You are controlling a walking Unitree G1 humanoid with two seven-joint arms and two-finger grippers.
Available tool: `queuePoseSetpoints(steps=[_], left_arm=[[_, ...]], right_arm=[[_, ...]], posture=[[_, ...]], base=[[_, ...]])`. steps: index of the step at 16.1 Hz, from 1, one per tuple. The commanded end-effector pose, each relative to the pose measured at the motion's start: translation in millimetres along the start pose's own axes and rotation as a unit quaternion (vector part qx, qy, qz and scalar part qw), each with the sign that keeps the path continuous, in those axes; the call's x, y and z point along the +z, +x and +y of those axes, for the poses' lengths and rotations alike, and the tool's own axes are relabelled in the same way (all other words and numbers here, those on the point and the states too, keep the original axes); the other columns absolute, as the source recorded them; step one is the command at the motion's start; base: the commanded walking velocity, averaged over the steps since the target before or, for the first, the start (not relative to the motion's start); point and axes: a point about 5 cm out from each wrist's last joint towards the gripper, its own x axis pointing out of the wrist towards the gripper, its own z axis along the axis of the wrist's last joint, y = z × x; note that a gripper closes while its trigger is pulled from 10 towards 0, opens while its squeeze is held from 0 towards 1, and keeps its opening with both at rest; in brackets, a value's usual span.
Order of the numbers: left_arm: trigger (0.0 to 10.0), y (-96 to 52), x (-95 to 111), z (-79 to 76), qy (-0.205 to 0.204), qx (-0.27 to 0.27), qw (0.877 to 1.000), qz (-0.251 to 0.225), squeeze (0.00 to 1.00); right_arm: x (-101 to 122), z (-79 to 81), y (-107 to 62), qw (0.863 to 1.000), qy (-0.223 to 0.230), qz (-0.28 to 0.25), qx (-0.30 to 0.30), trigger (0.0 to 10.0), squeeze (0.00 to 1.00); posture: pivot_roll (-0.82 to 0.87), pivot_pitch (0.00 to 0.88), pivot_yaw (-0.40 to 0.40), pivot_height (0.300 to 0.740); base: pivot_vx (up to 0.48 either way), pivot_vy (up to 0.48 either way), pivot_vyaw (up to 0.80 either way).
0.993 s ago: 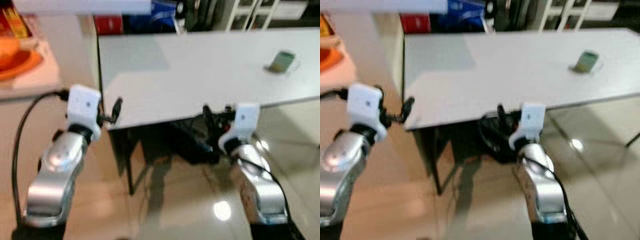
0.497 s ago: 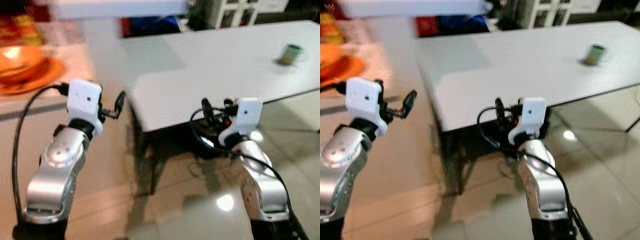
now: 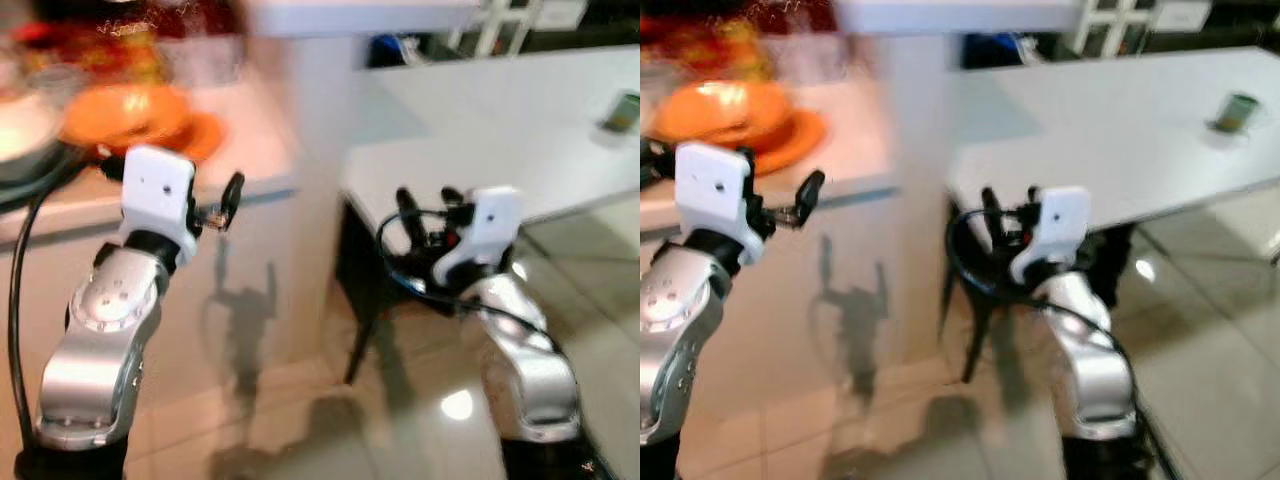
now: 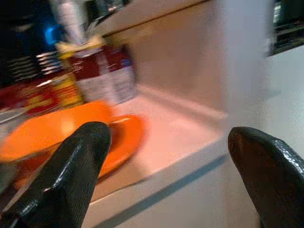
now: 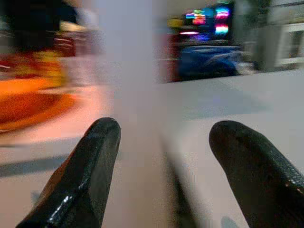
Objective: Setting the table
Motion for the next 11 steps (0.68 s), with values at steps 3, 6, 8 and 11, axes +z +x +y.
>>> queuePoseSetpoints(steps=[3, 6, 8, 11], left_arm=[[10.0, 2.6, 18, -8.2, -0.014, -0.018, 0.999, -0.041, 0.00], [10.0, 5.7, 18, -5.3, -0.003, -0.006, 0.999, -0.044, 0.00], [10.0, 5.1, 18, -6.6, 0.007, -0.019, 0.999, -0.038, 0.00], [10.0, 8.0, 17, -8.5, 0.014, -0.023, 0.999, -0.033, 0.00]], right_arm=[[14, 0.6, -1.2, 1.000, -0.005, -0.009, 0.018, 10.0, 0.00], [19, 3.3, 0.4, 0.999, -0.007, -0.018, 0.034, 10.0, 0.00], [21, 1.7, -0.8, 0.999, -0.006, -0.021, 0.030, 10.0, 0.00], [21, -5.8, -1.8, 1.000, 0.001, -0.021, 0.010, 10.0, 0.00]], posture=[[0.04, 0.000, -0.036, 0.740], [0.04, 0.000, -0.036, 0.740], [0.04, 0.000, -0.035, 0.740], [0.04, 0.000, -0.034, 0.740]], base=[[0.000, 0.000, 0.00], [0.089, 0.000, 0.00], [0.367, 0.000, 0.40], [0.426, 0.000, 0.49]])
